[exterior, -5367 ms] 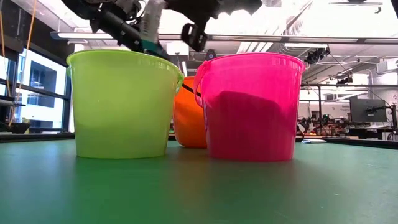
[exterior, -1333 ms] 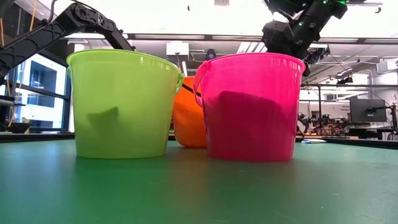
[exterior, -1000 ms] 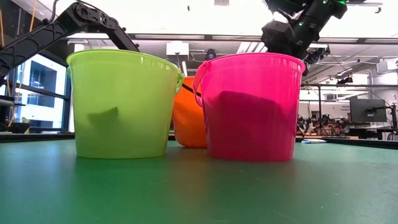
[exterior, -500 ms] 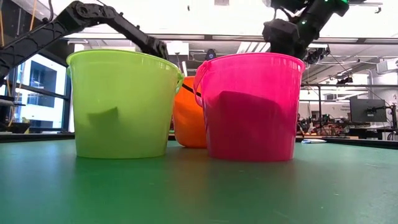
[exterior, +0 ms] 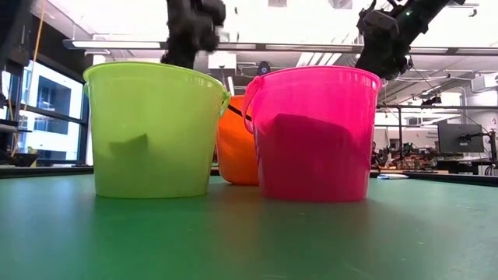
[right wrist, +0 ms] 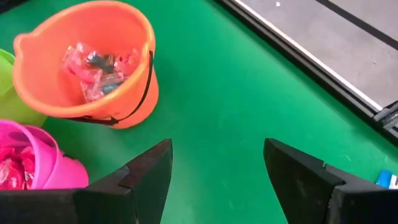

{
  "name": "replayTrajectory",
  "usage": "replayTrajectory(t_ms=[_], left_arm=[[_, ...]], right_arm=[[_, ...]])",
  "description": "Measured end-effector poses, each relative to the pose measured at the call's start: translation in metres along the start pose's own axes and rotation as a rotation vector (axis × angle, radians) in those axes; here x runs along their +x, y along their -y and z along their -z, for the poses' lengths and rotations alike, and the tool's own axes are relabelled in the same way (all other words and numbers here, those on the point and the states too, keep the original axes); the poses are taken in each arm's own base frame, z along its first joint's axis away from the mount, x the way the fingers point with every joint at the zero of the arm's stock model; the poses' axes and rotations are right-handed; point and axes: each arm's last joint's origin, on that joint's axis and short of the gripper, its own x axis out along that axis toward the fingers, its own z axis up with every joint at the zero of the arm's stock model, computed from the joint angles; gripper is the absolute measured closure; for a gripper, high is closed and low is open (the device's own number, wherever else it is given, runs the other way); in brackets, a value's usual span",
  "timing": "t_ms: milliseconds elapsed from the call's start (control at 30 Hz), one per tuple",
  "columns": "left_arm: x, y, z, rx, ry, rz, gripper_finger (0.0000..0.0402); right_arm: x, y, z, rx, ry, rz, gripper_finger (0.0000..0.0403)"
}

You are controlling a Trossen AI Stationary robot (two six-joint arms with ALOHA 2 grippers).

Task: Sort candy by brand, put in halloween buckets
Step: Put the white chocolate bar into the green bucket

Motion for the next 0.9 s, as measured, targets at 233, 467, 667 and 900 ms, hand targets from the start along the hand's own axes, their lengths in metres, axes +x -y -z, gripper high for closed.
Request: replayTrajectory(t_ms=[233,467,667,900], left_arm=[[-0.033,0.085,0.076,0.136,0.2,0.281,0.0399],[0.0,0.135,0.123,0.12,0.448,0.556,0.0399],[0.054,0.152,0.143,0.092,0.437,0.565,0.0386],[0.069,0.154,0.157,0.152,0.453,0.474,0.0318]], right_arm=[[0.0,0.0,0.0,-0.05,0.0,-0.005,0.0157],[0.0,-0.001,0.0,-0.009,-0.008,-0.039,0.0157],[0.0,-0.004,-0.001,0.098,-0.02,-0.121,0.0157],[-0.002,-0.01,0.0,0.188,-0.04,-0.181,0.0157]])
